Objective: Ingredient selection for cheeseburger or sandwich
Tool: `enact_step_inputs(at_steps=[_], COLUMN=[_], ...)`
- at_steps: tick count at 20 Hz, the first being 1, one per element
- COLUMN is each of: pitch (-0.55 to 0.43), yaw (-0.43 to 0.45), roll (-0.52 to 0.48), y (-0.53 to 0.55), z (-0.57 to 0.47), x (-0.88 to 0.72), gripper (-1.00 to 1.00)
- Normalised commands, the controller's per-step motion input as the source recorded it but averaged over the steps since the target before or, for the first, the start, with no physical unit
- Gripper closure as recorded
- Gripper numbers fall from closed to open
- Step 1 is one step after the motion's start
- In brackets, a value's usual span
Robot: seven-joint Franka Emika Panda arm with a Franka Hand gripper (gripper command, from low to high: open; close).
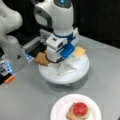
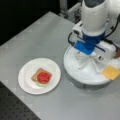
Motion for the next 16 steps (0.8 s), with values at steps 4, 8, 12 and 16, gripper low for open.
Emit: enact_step_inputs(at_steps=[4,8,12,16], pitch=[-0.340,-0.338,-0.299,-0.271], yaw=[0.128,0.128,0.116,0.106], roll=[-0.017,-0.006,0.014,0.031], y=[-0.03,-0.03,0.00,0.03], z=[-0.23,-0.25,-0.18,-0.13], x=[-0.41,-0.34,-0.28,-0.25], gripper=[-1.00,-1.00,-1.00,-1.00])
